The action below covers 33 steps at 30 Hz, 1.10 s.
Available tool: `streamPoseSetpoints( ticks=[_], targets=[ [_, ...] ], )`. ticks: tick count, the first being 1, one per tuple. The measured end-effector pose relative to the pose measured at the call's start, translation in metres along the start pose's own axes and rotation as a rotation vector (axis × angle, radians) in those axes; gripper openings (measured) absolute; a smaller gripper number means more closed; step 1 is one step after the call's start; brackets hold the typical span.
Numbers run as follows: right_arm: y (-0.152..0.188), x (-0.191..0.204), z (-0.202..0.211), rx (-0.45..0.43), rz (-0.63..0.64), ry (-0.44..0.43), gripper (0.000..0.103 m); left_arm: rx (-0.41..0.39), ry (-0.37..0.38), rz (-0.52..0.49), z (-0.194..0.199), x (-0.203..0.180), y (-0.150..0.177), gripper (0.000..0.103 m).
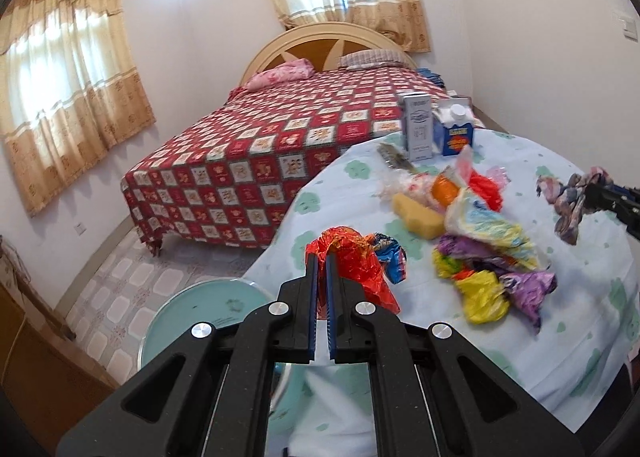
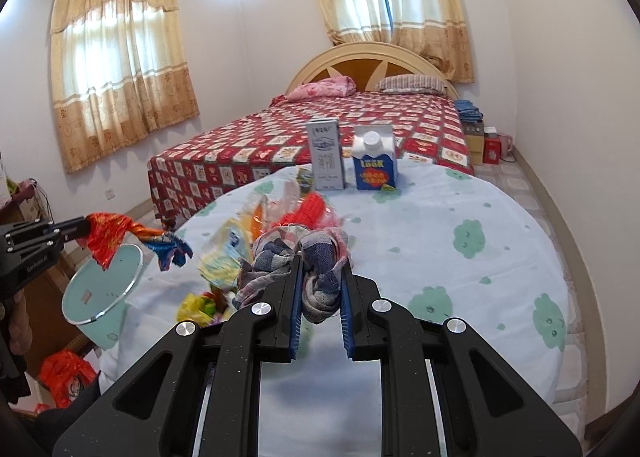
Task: Collect trash
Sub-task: 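Grasp the red foil wrapper with the left gripper while the right gripper holds the cloth, then carry the red wrapper and checked cloth over the bucket and release both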
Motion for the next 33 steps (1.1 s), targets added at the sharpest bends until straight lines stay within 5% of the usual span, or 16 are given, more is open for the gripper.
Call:
streamPoseSetpoints(
  ticks=[33],
  targets=[
    [-0.025,0.136,-0.073,0.063,0.177,-0.184,0.017,0.064,-0.188,0.117,0.0,0.125,0.048,0.004]
  ],
)
Point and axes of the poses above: each gripper's, at about its wrist camera, not at the fingertips, and z roughly against the way its jaws point, x to its left, y to its underside, the point moved 3 cm from there along -z, roughly the way its jaws point, and after that the axes turned 8 degrees about -y, right-handed, at the moved point
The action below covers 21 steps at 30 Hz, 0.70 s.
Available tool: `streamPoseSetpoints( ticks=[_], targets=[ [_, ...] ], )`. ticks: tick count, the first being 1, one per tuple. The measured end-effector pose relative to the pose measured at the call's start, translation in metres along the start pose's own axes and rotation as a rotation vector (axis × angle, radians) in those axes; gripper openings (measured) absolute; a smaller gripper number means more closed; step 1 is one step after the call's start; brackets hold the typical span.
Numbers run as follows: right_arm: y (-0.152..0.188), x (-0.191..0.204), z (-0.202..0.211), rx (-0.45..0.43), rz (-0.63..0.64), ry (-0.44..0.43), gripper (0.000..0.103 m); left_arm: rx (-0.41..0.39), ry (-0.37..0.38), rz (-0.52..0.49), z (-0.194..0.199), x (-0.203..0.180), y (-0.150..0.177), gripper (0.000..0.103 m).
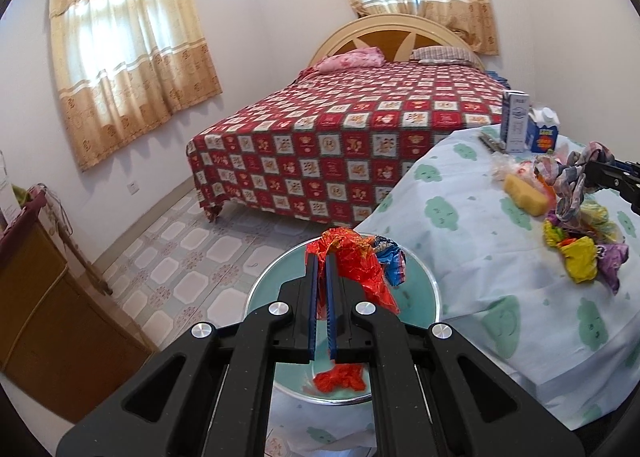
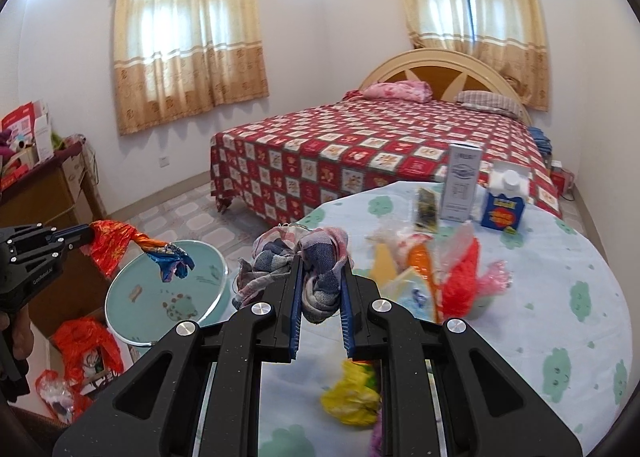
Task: Collect trash
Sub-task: 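Carry the red wrapper and checked cloth over the bucket and release both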
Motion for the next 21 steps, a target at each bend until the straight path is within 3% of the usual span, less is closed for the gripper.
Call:
streamPoseSetpoints(
  ticks=[21],
  targets=[
    [-0.006,0.055,-0.068,0.085,0.097,-0.088,0.017,0.053,-0.108,0.06,-0.025,0.054,0.02,0.004]
  ],
)
Point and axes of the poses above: each gripper's, at about its wrist camera, not at the fingertips, and z roughly against the way its jaws point, x to its left, y to its underside, the point moved 3 cm from there along -z, roughly the way its jaws point, and after that the axes turned 8 degrees about -y, right-handed, at the moved point
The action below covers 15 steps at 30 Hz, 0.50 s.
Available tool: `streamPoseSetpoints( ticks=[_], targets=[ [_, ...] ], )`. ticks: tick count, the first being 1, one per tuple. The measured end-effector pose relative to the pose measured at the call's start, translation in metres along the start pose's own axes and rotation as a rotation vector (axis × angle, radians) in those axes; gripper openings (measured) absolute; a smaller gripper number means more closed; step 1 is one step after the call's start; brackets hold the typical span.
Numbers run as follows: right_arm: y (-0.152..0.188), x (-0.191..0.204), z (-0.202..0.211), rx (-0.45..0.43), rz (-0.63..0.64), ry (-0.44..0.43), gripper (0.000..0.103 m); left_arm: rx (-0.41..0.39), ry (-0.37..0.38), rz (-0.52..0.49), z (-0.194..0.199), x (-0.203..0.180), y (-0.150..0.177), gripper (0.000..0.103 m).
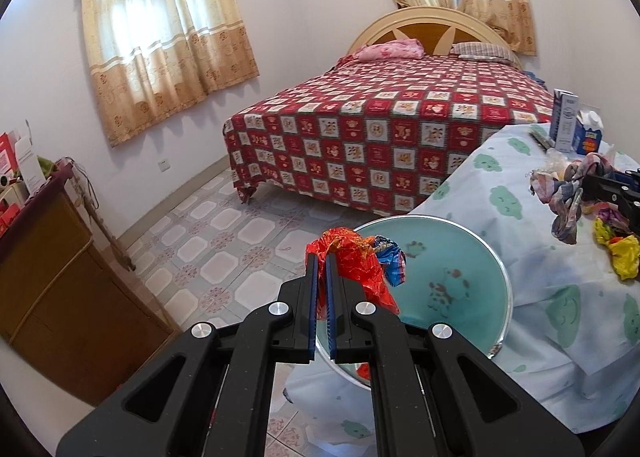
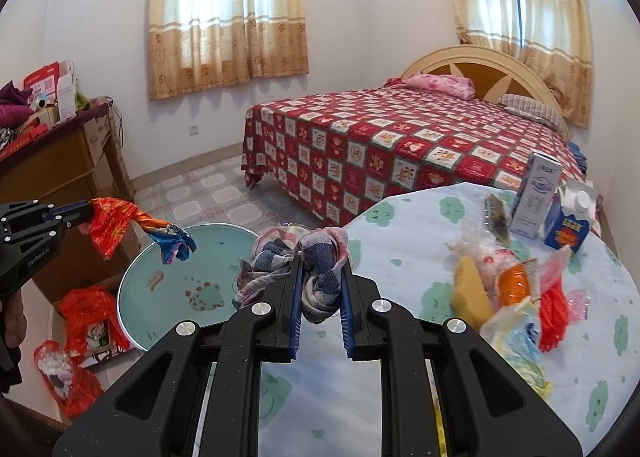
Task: Collect trash
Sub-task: 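Carry the red wrapper and checked cloth over the bucket and release both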
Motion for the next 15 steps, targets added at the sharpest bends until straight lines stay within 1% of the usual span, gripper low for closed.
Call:
streamPoseSetpoints(
  ticks=[8,15],
  targets=[
    [-0.002,0.012,-0.02,0.025,0.024,-0.022,0.017,0.028,-0.025,0.013,-0.01,0.01,0.006,0.004],
    [-0.001,0.021,-0.033,0.046,0.039,-0.036,0.017,0.037,-0.017,0.019,-0.013,0.013,0.007,0.004]
  ],
)
Point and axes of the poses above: each gripper's, at about its wrist camera, not at the fingertips, and z roughly against the way its jaws point, x to its left, y to its underside, the point moved 3 cm from there along -z, roughly the way its jaws point, and after that the axes turned 8 degrees about -y, right-handed, at the moved point
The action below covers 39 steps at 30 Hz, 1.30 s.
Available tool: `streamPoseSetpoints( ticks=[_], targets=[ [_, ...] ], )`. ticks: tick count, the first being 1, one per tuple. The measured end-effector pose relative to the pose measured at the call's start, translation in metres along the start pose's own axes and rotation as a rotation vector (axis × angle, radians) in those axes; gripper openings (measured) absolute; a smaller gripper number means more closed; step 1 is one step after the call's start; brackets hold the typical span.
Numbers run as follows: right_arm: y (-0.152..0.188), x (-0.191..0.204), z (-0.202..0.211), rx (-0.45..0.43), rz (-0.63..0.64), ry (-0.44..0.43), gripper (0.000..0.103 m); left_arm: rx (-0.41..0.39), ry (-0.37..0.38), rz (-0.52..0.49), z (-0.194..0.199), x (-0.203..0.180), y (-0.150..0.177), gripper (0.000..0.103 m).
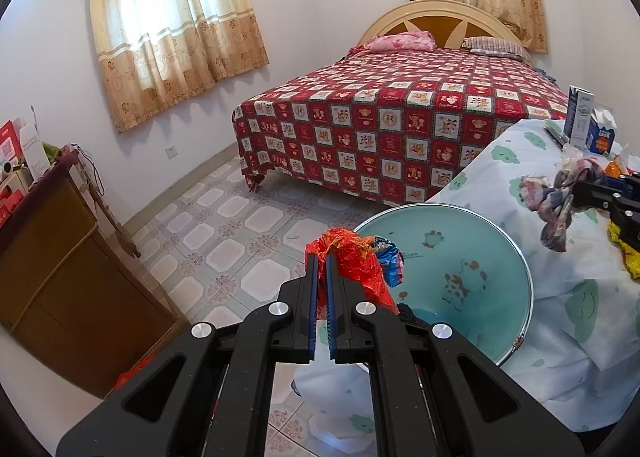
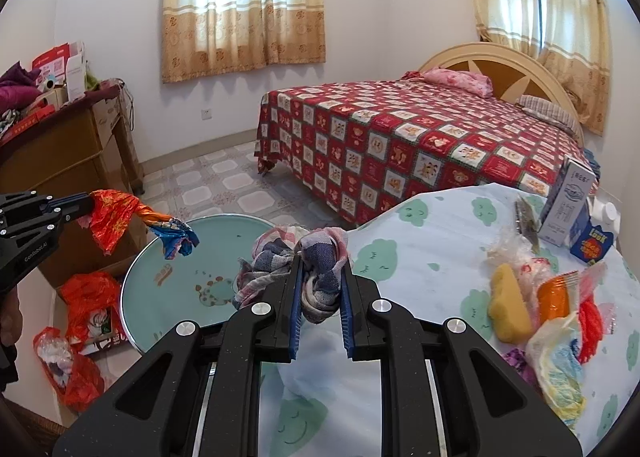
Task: Collect trash
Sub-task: 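Carry the red wrapper and checked cloth over the bucket and release both, then move the right gripper to the clear plastic bag and grasp it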
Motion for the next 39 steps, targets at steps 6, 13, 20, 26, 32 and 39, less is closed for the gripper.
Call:
streamPoseSetpoints(
  ticks=[6,13,20,26,32,39],
  targets=[
    [0.0,0.007,-0.006,0.013,0.013,-0.012,0.017,0.001,0.017,-0.003,0.0,-0.005,0.0,0.004],
    [0.002,0.017,-0.016,0.03,0.031,-0.055,0.039,-0.01,0.045,-0.009,0.005,-0.012,0.001,0.03],
    [0.007,0.009,-0.002,0.022,0.009,-0.032,0.044,0.0,0.049,-0.01,0.004,-0.018,0.004,0.045],
    [0.028,-0.029,0.06,-0.025,-0.039,0.091,0.047,0.028,0.064,-0.019,0.002,-0.034,0.014,0.06],
    [0.067,-0.087,0.128,-0.066,-0.156,0.249,0.05,0.057,0.113,-0.086,0.007,-0.07,0.028,0.063],
    [0.11,-0.139,0.158,-0.052,-0.274,0.318,0.05,0.038,0.116,-0.143,0.019,-0.093,0.034,0.071]
  ],
)
Point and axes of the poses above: each gripper's, at about its wrist camera, not at the fingertips, and z roughly against the way its jaws point, x to its left, y to its underside, the point moved 3 cm from there along -z, roughly the way its jaws point, and after that the axes turned 8 degrees about -y, right-handed, at the moved point
